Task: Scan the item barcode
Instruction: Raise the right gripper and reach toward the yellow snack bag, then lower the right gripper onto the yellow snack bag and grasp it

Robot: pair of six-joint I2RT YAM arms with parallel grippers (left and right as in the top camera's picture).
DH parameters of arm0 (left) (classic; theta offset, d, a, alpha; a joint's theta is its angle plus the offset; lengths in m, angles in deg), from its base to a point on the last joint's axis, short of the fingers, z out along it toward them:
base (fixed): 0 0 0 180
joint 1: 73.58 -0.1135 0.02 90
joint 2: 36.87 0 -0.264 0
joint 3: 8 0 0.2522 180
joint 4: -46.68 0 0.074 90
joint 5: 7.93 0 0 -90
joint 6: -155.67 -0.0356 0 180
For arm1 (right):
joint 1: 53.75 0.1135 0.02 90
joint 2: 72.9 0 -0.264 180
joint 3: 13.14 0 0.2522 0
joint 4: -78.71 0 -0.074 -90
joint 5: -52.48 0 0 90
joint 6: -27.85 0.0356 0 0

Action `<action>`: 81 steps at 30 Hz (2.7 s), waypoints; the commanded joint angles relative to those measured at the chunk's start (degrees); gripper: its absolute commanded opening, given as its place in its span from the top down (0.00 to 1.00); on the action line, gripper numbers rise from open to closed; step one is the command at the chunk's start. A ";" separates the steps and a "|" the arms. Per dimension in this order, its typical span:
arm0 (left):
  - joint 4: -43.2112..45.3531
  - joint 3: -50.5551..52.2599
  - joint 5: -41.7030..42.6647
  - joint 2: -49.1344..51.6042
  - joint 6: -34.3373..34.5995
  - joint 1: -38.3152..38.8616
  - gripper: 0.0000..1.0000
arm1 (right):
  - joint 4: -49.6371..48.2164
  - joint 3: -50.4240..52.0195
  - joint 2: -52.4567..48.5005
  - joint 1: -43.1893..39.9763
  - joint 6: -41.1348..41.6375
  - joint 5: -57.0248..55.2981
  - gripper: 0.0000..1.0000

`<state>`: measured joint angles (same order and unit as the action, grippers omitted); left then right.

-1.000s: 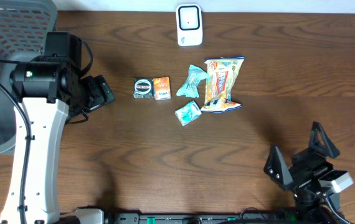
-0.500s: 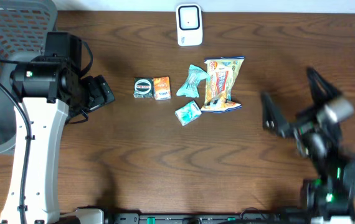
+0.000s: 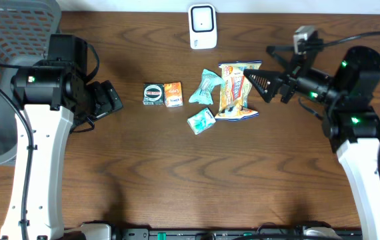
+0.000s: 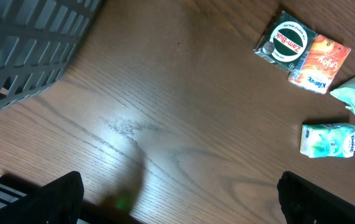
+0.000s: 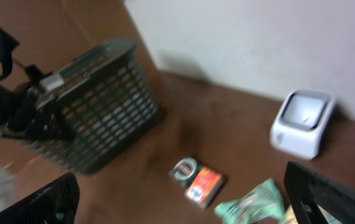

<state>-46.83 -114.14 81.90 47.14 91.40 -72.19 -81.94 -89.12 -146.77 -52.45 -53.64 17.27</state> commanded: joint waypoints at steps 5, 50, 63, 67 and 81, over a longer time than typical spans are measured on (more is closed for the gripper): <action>-0.35 -0.02 -0.35 0.33 0.52 -0.04 0.02 | 3.21 -1.31 -4.81 -0.09 1.33 6.25 0.01; -0.35 -0.02 -0.35 0.33 0.52 -0.02 0.02 | 10.67 -5.38 -5.33 8.83 11.72 -18.91 0.01; -0.35 -0.02 -0.35 0.33 0.52 -0.02 0.02 | 36.61 -21.00 -9.46 10.21 2.03 -42.47 0.01; -0.35 -0.02 -0.35 0.33 0.52 -0.02 0.02 | 44.26 -26.77 -16.02 10.21 -1.36 -42.47 0.01; -0.35 -0.02 -0.35 0.33 0.52 -0.02 0.02 | 48.39 -31.28 -32.30 9.33 -6.10 -42.45 0.01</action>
<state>-46.80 -114.11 81.88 47.14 91.40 -72.19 -32.94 -119.02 -178.44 -42.68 -56.98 -24.74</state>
